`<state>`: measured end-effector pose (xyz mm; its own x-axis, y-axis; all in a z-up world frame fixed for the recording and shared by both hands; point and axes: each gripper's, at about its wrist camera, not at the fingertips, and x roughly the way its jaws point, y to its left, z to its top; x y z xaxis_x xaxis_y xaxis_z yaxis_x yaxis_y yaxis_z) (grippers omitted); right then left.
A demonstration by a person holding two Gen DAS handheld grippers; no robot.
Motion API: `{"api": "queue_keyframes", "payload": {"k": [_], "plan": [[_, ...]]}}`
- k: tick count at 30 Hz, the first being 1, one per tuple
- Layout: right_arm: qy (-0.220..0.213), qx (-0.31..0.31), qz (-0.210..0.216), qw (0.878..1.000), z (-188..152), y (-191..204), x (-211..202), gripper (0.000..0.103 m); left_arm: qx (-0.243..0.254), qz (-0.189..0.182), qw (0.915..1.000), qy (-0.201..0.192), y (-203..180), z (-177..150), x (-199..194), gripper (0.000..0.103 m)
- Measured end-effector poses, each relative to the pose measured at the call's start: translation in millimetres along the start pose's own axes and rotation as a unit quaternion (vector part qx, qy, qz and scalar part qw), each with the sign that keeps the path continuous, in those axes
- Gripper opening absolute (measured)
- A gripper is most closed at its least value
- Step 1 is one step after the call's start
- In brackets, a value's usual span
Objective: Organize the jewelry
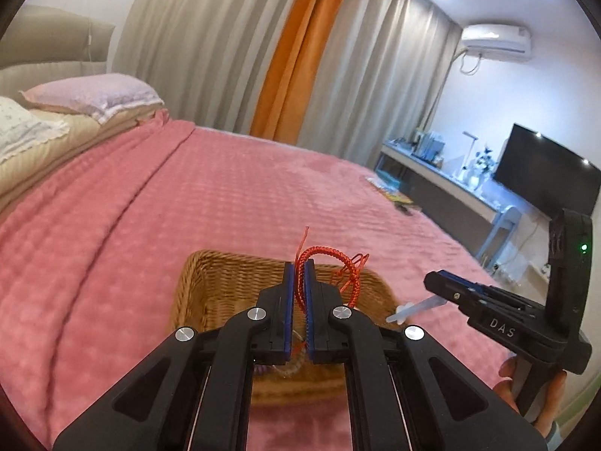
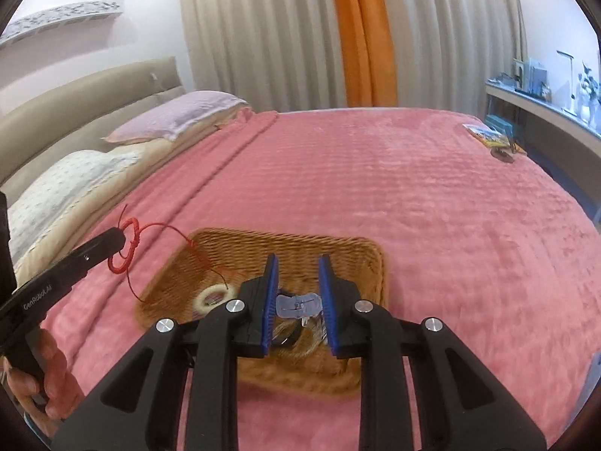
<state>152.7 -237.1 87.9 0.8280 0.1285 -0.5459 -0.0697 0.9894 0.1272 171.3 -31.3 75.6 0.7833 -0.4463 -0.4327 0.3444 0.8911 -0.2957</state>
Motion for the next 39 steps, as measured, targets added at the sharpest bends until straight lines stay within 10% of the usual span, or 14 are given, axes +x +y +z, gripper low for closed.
{"api": "queue_keyframes", "payload": {"k": [17,20,23,39], "plan": [[0.036,0.038,0.009,0.999,-12,-29,84,0.020,-0.013,0.030,0.9971,0.069,29,-22,74,0.004],[0.052,0.039,0.026,0.998,-21,-28,78,0.026,-0.009,0.029,0.9970,0.071,25,-24,68,0.026],[0.049,0.030,0.047,0.997,-30,-23,58,0.048,-0.002,0.021,0.9980,0.060,19,-23,52,0.034],[-0.073,-0.020,0.044,0.996,-43,25,-98,0.052,0.065,0.043,0.9952,-0.060,-38,-30,-112,0.077]]}}
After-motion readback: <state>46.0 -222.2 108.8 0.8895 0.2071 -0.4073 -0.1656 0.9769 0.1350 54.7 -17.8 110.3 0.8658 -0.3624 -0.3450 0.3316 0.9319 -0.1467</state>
